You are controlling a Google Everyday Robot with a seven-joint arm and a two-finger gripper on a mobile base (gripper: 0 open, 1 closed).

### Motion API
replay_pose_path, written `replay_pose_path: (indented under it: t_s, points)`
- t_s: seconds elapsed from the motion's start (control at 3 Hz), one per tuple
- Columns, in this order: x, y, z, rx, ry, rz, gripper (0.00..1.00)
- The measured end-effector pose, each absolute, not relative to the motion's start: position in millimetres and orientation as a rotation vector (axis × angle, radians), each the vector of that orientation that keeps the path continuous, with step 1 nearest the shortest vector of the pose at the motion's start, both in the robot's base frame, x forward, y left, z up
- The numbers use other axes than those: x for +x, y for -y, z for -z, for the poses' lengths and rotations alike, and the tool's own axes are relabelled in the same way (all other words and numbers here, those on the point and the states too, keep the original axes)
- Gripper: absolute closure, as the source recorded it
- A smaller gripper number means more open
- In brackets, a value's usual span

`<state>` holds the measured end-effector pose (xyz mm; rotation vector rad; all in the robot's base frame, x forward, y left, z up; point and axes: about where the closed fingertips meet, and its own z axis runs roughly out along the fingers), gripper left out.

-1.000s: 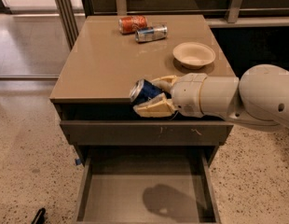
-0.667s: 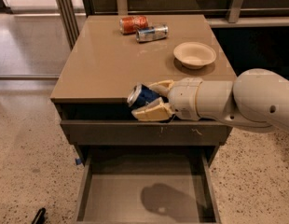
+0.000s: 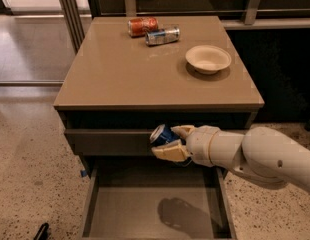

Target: Place pepsi can into middle drawer

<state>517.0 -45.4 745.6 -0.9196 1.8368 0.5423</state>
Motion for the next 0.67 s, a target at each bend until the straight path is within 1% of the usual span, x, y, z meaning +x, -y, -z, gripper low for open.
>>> replay_pose_path:
  t_s: [0.67]
  points:
    - [500, 70, -659, -0.76, -2.027, -0.487, 1.0]
